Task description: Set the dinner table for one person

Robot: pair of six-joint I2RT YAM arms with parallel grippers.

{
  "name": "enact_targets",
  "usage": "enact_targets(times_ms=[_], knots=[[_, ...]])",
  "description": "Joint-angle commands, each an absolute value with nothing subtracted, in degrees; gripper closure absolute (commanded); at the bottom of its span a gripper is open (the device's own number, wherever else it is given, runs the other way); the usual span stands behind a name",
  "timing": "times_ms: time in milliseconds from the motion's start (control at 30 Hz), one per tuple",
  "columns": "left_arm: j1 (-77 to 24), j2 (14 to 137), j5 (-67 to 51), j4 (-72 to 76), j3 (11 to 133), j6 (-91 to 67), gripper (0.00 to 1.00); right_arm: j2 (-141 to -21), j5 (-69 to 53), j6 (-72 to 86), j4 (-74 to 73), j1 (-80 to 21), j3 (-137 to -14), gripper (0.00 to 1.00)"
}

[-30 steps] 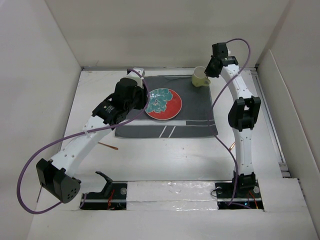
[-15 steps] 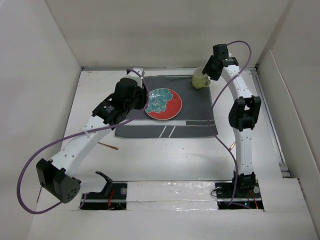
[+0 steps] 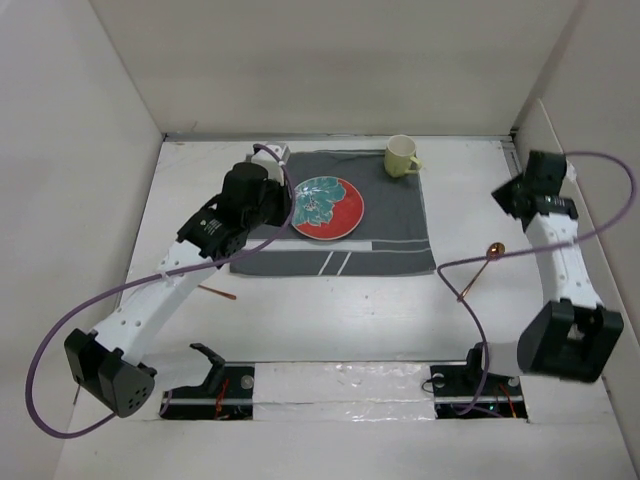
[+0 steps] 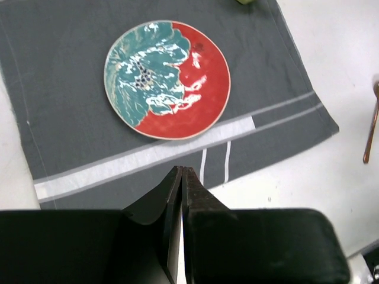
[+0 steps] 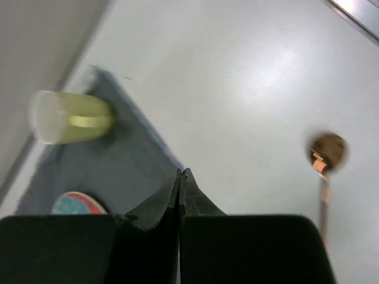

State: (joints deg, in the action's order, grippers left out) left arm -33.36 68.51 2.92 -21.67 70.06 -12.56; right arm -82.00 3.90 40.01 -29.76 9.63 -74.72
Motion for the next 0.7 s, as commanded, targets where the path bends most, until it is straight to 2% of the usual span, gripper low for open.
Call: enact_targets(times_ms=[0, 67, 100, 133, 167, 200, 233, 300, 367, 433, 667], knots=[[-33.4, 66.1, -1.8, -19.4, 67.5, -10.8, 1.0, -75.3, 4.9, 41.8, -29.5, 12.6, -58.9, 1.0], [-37.6, 65.8, 1.6, -19.2, 66.0, -10.8, 1.0, -72.2, 5.1, 40.7, -31.7, 14.2, -52.3, 1.0], [-39.5, 65.8, 3.1, -19.2, 65.7, -10.5, 1.0, -70.2, 5.4, 40.3, -32.3, 14.8, -50.8, 0.84], [-41.4, 65.9, 5.5, -19.3, 65.6, -10.5, 0.96, -69.7, 6.0, 40.1, -33.2, 14.9, -49.6, 0.74], [-44.3, 66.3, 6.1, -18.7, 65.5, -10.7, 0.9, -69.7, 6.8, 39.8, -33.7, 15.4, -48.6, 0.67], [-45.1, 66.4, 6.4, -18.5, 65.6, -11.1, 0.82, -70.6, 5.5, 38.9, -33.7, 15.9, -48.0, 0.56], [-45.6, 66.4, 5.5, -18.0, 65.7, -12.3, 0.74, -71.4, 4.6, 38.2, -33.7, 16.5, -47.8, 0.52], [-45.6, 66.4, 3.5, -15.9, 65.4, -13.5, 0.7, -73.9, 3.1, 36.4, -33.7, 16.5, -48.1, 0.48], [-46.4, 66.4, 1.6, -14.8, 65.1, -14.5, 0.66, -78.3, 2.7, 35.4, -33.7, 16.5, -49.0, 0.48], [-48.1, 66.6, 2.2, -14.8, 65.0, -14.5, 0.66, -82.1, 2.7, 35.2, -33.0, 16.5, -49.3, 0.55], [-48.6, 64.9, 4.1, -15.5, 63.9, -14.5, 0.65, -87.8, 4.7, 35.3, -30.4, 16.5, -49.5, 0.61]])
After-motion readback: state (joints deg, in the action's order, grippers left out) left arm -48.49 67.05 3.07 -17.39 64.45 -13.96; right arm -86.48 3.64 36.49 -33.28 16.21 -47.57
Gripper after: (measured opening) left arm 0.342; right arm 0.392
